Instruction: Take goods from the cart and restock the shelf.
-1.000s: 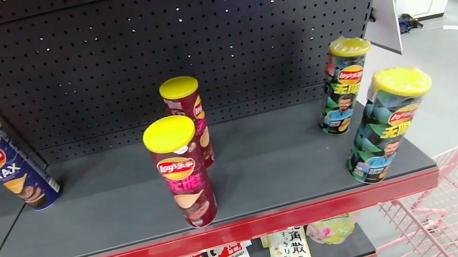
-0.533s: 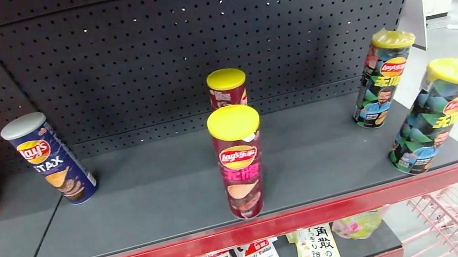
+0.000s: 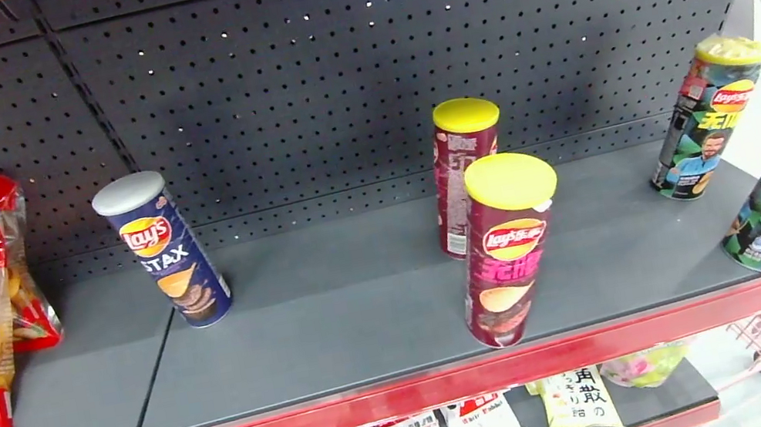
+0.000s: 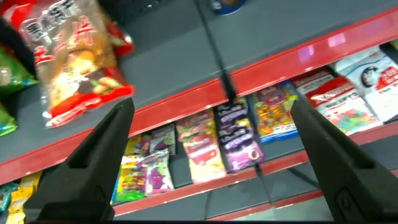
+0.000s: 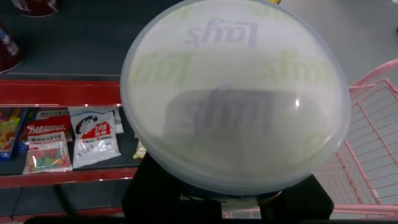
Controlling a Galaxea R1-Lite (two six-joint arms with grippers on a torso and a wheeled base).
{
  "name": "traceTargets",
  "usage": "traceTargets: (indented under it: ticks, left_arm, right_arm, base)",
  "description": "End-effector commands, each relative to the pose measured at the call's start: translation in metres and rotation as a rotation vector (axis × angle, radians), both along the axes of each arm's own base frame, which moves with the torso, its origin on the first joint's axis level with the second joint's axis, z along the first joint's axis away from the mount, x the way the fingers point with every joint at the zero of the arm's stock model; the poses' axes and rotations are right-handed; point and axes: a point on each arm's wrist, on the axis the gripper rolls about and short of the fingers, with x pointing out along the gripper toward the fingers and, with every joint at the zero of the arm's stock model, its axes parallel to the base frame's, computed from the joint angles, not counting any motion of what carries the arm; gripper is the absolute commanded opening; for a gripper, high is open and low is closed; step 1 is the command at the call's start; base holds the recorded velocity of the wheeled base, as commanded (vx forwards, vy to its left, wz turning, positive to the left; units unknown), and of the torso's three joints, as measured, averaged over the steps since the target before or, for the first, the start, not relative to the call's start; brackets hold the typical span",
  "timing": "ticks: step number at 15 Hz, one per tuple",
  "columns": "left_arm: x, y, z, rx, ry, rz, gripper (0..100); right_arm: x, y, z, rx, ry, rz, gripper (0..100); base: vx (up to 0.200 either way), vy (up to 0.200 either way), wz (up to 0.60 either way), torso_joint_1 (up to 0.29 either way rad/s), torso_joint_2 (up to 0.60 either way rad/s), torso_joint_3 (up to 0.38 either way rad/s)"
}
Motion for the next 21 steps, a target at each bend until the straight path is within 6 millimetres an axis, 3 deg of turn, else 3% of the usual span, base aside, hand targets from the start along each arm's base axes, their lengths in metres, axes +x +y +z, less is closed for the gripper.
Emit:
traceTargets:
  ticks: [1, 12, 21]
  left_arm:
    - [0.0, 0.0, 0.0, 0.0, 0.0, 0.001, 100]
    - [0.0, 0.0, 0.0, 0.001, -0.003, 0.0, 100]
    - [-0.002, 0.0, -0.001, 0.003, -0.017, 0.002, 100]
  right_arm:
    - [0.0, 0.0, 0.0, -0.002, 0.003, 0.002, 0]
    - [0.001, 0.001, -0.003, -0.018, 0.012, 0.039, 0]
    - [-0.007, 0.0, -0.011, -0.049, -0.007, 0.044, 0]
  base:
    - [0.0, 0.2, 0.0, 0.002, 0.0, 0.002]
    - [0.0, 0.2, 0.0, 0.002, 0.0, 0.002]
    - [0.0, 0.0, 0.0, 0.0, 0.0, 0.0]
